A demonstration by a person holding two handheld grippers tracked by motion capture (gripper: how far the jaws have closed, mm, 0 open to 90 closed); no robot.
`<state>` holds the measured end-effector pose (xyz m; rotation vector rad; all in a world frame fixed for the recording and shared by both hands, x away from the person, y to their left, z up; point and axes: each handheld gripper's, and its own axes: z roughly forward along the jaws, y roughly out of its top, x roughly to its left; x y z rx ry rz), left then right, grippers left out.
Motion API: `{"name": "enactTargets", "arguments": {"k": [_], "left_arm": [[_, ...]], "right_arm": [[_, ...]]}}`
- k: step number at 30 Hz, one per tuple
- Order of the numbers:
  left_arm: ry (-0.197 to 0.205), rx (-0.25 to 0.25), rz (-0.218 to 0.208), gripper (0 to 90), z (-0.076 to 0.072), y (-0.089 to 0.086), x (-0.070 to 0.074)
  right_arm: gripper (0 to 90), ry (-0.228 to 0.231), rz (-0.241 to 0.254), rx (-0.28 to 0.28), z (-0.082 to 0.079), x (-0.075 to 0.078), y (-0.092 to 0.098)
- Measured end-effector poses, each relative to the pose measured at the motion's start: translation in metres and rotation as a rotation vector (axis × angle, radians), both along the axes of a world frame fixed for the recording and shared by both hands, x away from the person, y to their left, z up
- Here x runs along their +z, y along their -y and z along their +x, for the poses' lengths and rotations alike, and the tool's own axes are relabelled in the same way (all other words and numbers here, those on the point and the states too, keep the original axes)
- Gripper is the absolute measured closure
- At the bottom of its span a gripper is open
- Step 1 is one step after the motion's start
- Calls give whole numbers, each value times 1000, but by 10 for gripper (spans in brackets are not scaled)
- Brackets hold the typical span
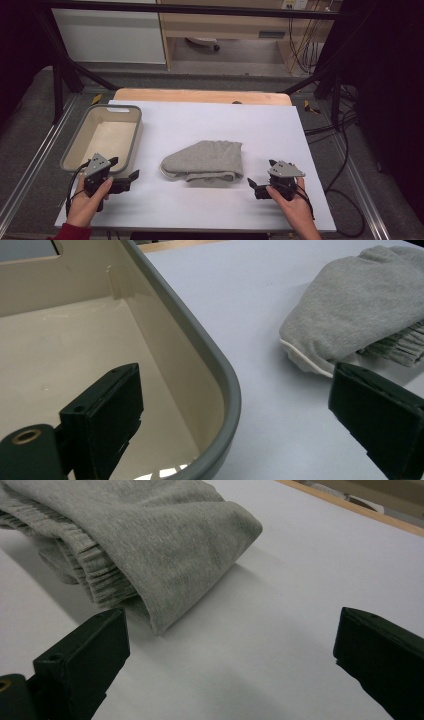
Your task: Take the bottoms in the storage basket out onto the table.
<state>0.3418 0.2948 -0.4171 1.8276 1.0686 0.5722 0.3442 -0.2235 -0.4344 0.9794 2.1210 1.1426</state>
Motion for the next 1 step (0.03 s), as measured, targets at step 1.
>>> {"name": "enactTargets", "arguments": {"k": [1], "left_arm": [[-2,0,-1,75,0,0,0]], "right_arm": [[19,0,-1,-2,0,0,0]]}}
